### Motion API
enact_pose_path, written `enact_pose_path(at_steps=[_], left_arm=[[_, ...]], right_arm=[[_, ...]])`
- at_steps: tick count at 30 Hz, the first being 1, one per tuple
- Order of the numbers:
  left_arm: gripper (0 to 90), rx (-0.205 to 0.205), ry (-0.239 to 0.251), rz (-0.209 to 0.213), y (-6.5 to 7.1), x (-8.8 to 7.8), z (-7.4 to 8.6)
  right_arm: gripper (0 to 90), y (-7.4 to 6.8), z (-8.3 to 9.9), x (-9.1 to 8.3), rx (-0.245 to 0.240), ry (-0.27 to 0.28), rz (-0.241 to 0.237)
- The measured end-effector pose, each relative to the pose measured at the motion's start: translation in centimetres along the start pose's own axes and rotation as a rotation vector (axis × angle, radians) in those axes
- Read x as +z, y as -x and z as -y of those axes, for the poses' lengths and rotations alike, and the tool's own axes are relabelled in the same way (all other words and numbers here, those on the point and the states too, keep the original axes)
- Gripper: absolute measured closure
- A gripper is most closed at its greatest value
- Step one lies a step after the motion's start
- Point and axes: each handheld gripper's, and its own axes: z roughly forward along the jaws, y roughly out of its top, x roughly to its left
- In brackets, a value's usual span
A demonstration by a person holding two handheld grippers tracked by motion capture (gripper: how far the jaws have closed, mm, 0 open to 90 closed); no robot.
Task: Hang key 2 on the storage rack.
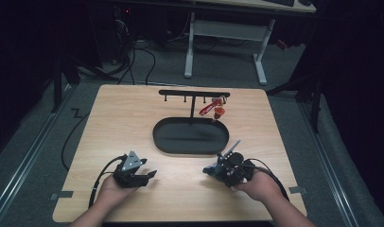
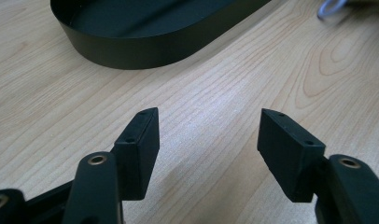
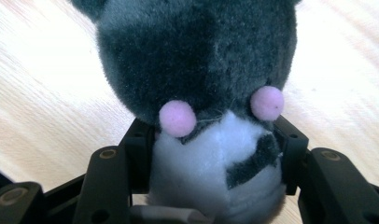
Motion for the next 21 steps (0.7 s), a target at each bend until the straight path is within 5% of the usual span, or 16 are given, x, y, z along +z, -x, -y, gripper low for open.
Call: enact_pose_path(at_steps=[21], left_arm=[[39.2, -0.001, 0.013, 0.007, -0.2, -0.1, -0.1]], right_arm=[[47.0, 1.1, -2.2, -4.3, 0.058, 0.005, -0.037]])
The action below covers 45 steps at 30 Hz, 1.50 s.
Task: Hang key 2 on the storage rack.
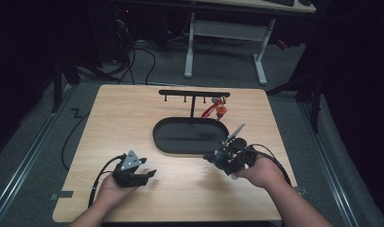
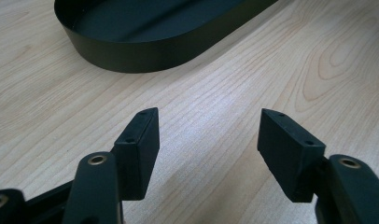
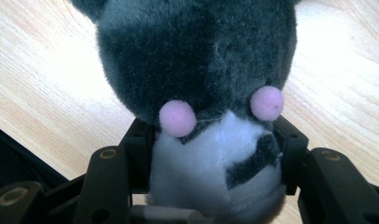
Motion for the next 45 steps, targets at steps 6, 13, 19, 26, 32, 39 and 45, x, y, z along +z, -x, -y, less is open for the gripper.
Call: enact_pose_path(at_steps=[6, 13, 19, 26, 32, 39, 45], left_arm=[[39.2, -0.001, 0.007, 0.000, 0.0, 0.0, 0.0], [39.0, 0.001, 0.004, 0.001, 0.1, 0.0, 0.0], [39.0, 0.000, 0.005, 0.003, 0.0, 0.0, 0.0], [39.0, 0.002, 0.005, 0.005, 0.0, 0.0, 0.0], [38.3, 0.001, 0.005, 0.010, 0.0, -0.1, 0.0], [36.4, 0.005, 0.007, 0.007, 0.0, -0.2, 0.0], [36.3, 0.005, 0.005, 0.007, 0.0, -0.2, 0.0]], right_arm=[[46.9, 0.1, -0.6, -0.5, 0.020, 0.002, -0.012], [46.9, 0.3, -1.4, -1.3, 0.042, -0.002, -0.024], [46.8, 0.7, -2.1, -2.1, 0.062, 0.005, -0.029], [46.8, 1.2, -2.8, -3.0, 0.085, 0.013, -0.052], [46.7, 1.4, -3.4, -4.0, 0.100, 0.021, -0.069], [46.8, 1.8, -4.4, -5.0, 0.104, 0.018, -0.071], [46.8, 1.8, -5.5, -5.8, 0.103, 0.004, -0.067]])
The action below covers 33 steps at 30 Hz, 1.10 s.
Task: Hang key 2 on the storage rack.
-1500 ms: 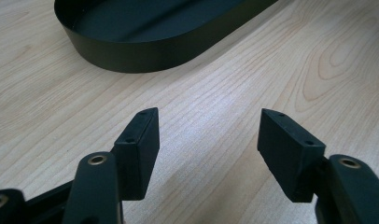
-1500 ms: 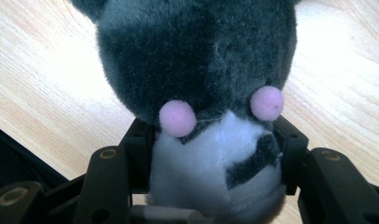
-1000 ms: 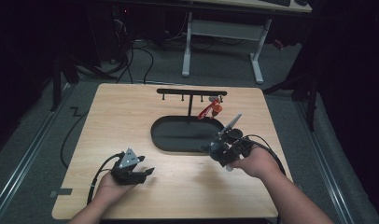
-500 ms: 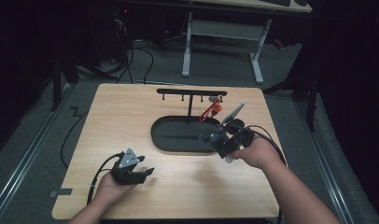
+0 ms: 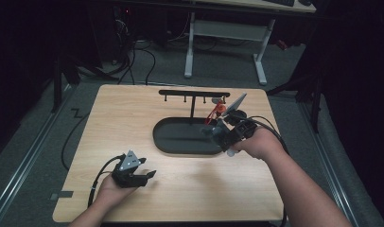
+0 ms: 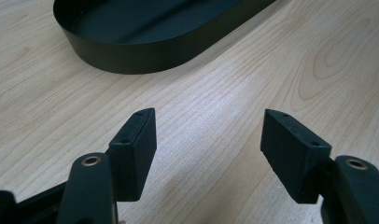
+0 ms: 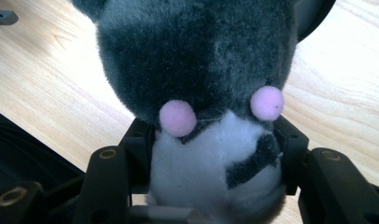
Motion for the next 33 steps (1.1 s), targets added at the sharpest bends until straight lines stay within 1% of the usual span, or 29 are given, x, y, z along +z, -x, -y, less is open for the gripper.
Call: enact_pose_path(at_steps=[3, 4, 9, 11, 12, 13, 16, 17, 18, 20, 22, 23, 24, 26, 27, 28, 30, 33], left_arm=[[36.2, 0.003, -0.002, 0.000, 0.0, 0.1, 0.0], [36.1, 0.004, -0.005, 0.002, 0.0, 0.1, 0.0], [36.1, 0.007, -0.008, 0.003, 0.0, 0.1, 0.0], [36.1, 0.007, -0.008, 0.003, 0.0, 0.1, 0.0], [36.1, 0.006, -0.009, 0.003, 0.0, 0.1, 0.0], [36.1, 0.005, -0.007, 0.002, 0.0, 0.1, 0.0], [36.1, 0.006, -0.011, 0.003, 0.0, 0.1, 0.0], [36.1, 0.005, -0.011, 0.001, 0.0, 0.1, 0.0], [36.1, 0.005, -0.013, 0.000, 0.0, 0.2, 0.1], [36.0, 0.003, -0.015, 0.002, 0.0, 0.2, 0.1], [36.0, 0.006, -0.014, 0.004, 0.0, 0.2, 0.1], [36.1, 0.006, -0.013, 0.005, 0.0, 0.2, 0.1], [36.0, 0.005, -0.013, 0.006, 0.0, 0.2, 0.1], [36.0, 0.002, -0.016, 0.005, 0.0, 0.2, 0.1], [36.0, 0.000, -0.015, 0.008, 0.0, 0.1, 0.2], [36.0, 0.001, -0.014, 0.011, 0.0, 0.1, 0.2], [35.8, 0.002, -0.008, 0.015, 0.0, 0.1, 0.2], [34.5, 0.002, 0.001, 0.024, 0.0, 0.1, 0.0]], right_arm=[[46.8, -0.2, -0.6, -0.3, -0.015, -0.001, 0.001], [46.7, -0.2, -0.8, -0.4, -0.007, -0.006, 0.004], [46.6, -0.3, -1.6, -0.9, -0.012, -0.013, 0.001], [46.6, -0.3, -1.9, -1.2, 0.002, -0.015, -0.006], [46.6, -0.3, -2.1, -1.4, -0.010, -0.016, -0.004], [46.6, -0.3, -2.3, -1.5, -0.010, -0.017, -0.004], [46.6, -0.2, -2.8, -2.1, -0.007, -0.009, -0.001], [46.6, -0.2, -2.9, -2.2, 0.008, -0.009, -0.004], [46.6, -0.1, -3.1, -2.4, 0.012, -0.006, -0.003], [46.6, 0.0, -3.4, -2.7, 0.001, -0.001, -0.005], [46.7, 0.0, -3.7, -2.9, 0.010, 0.000, -0.003], [46.7, 0.1, -3.9, -2.9, 0.004, 0.003, -0.004], [46.7, 0.1, -4.0, -2.9, 0.011, 0.001, -0.004], [46.7, 0.3, -4.3, -3.0, 0.010, 0.003, 0.002], [46.7, 0.3, -4.3, -3.0, 0.016, 0.000, 0.000], [46.7, 0.3, -4.5, -3.1, 0.022, -0.001, 0.009], [46.8, 0.4, -4.7, -3.3, 0.020, 0.010, 0.013], [46.8, 0.7, -5.3, -3.7, 0.033, 0.027, 0.008]])
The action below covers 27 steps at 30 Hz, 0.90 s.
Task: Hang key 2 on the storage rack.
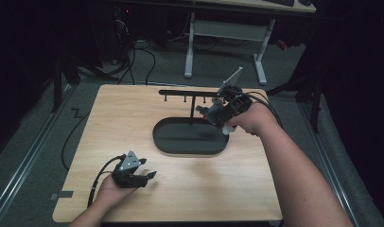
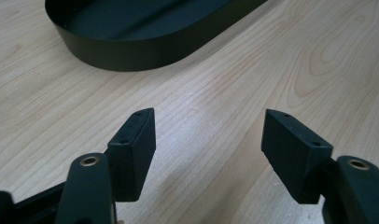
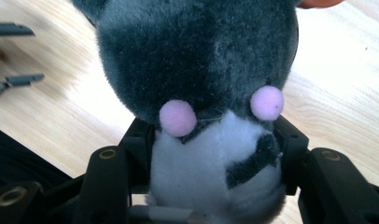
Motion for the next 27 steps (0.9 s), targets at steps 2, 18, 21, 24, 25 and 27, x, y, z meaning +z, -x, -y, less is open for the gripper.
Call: enact_pose_path(at_steps=[2, 18, 21, 24, 25, 27], left_arm=[[32.3, -0.001, -0.002, 0.008, 0.1, 0.0, 0.0], [31.1, 0.026, -0.014, 0.010, 0.2, 0.1, 0.1], [31.2, 0.024, -0.010, 0.012, 0.2, 0.1, 0.1], [31.3, 0.026, -0.015, 0.010, 0.2, 0.2, 0.1], [31.3, 0.025, -0.015, 0.011, 0.3, 0.2, 0.1], [31.4, 0.029, -0.016, 0.012, 0.3, 0.2, 0.1]], right_arm=[[46.8, 0.2, -0.4, -0.1, 0.000, 0.001, 0.000], [46.7, 1.5, -2.2, -0.8, 0.050, 0.038, 0.040], [46.7, 1.6, -2.3, -0.3, 0.055, 0.032, 0.056], [46.7, 1.6, -2.2, 0.7, 0.049, 0.018, 0.054], [46.7, 1.6, -2.1, 1.1, 0.046, 0.012, 0.049], [46.7, 1.6, -1.9, 1.9, 0.034, -0.007, 0.049]])
